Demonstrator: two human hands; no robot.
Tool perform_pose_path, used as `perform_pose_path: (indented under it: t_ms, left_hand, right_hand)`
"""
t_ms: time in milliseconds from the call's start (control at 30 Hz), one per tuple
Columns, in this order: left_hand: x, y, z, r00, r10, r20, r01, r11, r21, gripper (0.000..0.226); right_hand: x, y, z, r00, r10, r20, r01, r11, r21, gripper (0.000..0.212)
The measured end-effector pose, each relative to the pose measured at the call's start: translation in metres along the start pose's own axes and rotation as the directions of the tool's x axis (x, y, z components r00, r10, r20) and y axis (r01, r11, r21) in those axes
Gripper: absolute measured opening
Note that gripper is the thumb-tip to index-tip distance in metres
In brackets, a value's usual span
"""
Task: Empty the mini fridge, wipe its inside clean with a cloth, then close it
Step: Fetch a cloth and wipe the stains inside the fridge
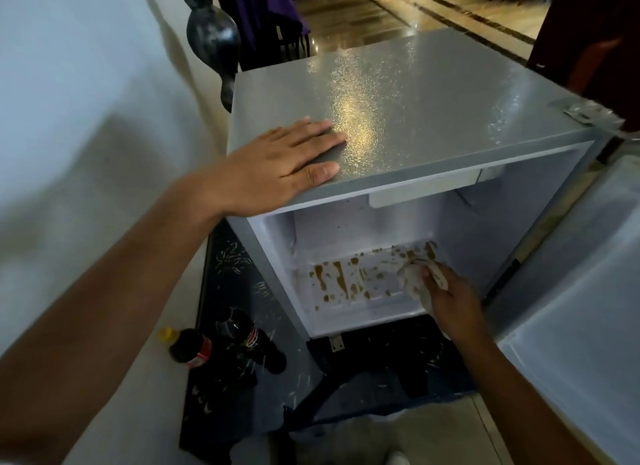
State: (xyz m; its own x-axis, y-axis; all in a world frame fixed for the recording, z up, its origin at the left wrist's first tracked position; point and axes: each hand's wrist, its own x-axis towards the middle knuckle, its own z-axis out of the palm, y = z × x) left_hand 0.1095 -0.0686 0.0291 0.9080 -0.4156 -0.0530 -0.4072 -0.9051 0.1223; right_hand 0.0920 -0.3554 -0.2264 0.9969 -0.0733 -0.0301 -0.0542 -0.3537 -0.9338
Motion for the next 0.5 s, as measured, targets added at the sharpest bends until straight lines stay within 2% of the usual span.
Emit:
perform_pose_path:
  t_ms: [100, 267, 300, 400, 467, 500]
  left_hand:
    - [0.0, 0.001, 0.003, 1.0, -0.005, -0.015, 0.005, 1.0, -0.014, 0.072]
    - [-0.001, -0.001, 0.002, 0.998, -0.022, -0.057, 0.02, 0.999, -0.039, 0.067]
    - [-0.003, 0.001, 0.003, 0.997, -0.025, -0.077, 0.022, 0.999, -0.049, 0.066]
    - [-0.004, 0.003, 0.004, 0.99, -0.026, -0.139, 0.017, 0.998, -0.062, 0.064]
    - [-0.004, 0.005, 0.005, 0.986, -0.028, -0.162, 0.015, 0.997, -0.08, 0.061]
    - [-0.004, 0.004, 0.005, 0.986, -0.032, -0.166, 0.018, 0.996, -0.087, 0.06]
  right_hand:
    - [0.018, 0.029, 0.031, 0.995, -0.098, -0.035, 0.091, 0.983, -0.158, 0.034]
    - [0.032, 0.077, 0.101, 0.979, -0.191, 0.07, 0.203, 0.903, -0.378, 0.032]
    - [0.031, 0.086, 0.114, 0.975, -0.193, 0.111, 0.222, 0.873, -0.435, 0.035]
    - [0.019, 0.096, 0.145, 0.945, -0.079, 0.317, 0.276, 0.713, -0.645, 0.07]
    - [0.011, 0.099, 0.153, 0.931, -0.022, 0.365, 0.291, 0.649, -0.703, 0.087]
    - [0.009, 0.098, 0.155, 0.932, -0.029, 0.362, 0.296, 0.64, -0.709, 0.088]
